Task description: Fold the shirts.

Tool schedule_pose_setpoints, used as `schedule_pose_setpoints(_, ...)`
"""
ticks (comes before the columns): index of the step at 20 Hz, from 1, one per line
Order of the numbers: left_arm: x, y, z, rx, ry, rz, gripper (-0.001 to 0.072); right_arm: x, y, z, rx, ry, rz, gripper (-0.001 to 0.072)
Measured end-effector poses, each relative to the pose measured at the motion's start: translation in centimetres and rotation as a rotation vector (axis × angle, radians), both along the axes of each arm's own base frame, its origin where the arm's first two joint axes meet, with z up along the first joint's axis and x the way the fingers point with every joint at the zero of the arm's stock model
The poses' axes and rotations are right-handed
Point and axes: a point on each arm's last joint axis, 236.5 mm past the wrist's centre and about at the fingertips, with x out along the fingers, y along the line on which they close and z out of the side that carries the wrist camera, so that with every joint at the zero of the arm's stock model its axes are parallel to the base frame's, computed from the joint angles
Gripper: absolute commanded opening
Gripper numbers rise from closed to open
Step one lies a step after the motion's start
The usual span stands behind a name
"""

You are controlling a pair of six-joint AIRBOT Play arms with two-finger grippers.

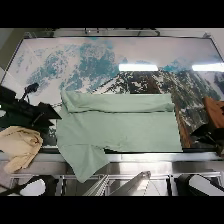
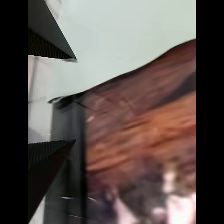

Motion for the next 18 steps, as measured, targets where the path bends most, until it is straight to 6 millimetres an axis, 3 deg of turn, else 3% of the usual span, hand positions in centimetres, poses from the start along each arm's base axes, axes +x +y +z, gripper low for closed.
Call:
schedule_pose_setpoints(3, -3.6, -0.3, -1.4, 0.016, 0.002, 0.1, 0.0709, -1.9, 1.1, -1.6, 0.015, 0.034, 0.014, 0.0552)
schedule_pose_setpoints(7, -6.2, -0.5, -3.5, 0.058, -0.034, 0.212, 0.0708, -2.3, 3.3, -2.6, 0.051, 0.049, 0.052, 0.0548)
schedule_pose_setpoints(8, -6.6, -0.5, -4.0, 0.069, -0.042, 0.243, 0.0708, -2.3, 4.1, -2.8, 0.078, 0.056, 0.064, 0.0487)
schedule_pose_setpoints(9, -7.0, -0.4, -4.4, 0.08, -0.052, 0.269, 0.0708, -2.2, 5.0, -3.1, 0.101, 0.065, 0.082, 0.0351)
schedule_pose_setpoints(12, -7.5, -0.3, -5.0, 0.105, -0.076, 0.335, 0.0708, -1.6, 7.5, -3.6, 0.183, 0.073, 0.11, 0.0321)
schedule_pose_setpoints(14, -7.6, -0.2, -5.1, 0.112, -0.086, 0.355, 0.0708, -0.7, 8.5, -3.7, 0.217, 0.051, 0.108, 0.0117)
schedule_pose_setpoints(17, -8.3, -0.6, -5.4, 0.093, -0.038, 0.367, 0.0694, 0.2, 9.2, -3.8, 0.239, 0.019, 0.104, 0.0018)
schedule_pose_setpoints(18, -8.6, -0.8, -5.7, 0.079, -0.002, 0.366, 0.069, 0.5, 9.4, -3.8, 0.244, 0.01, 0.101, 0.0017)
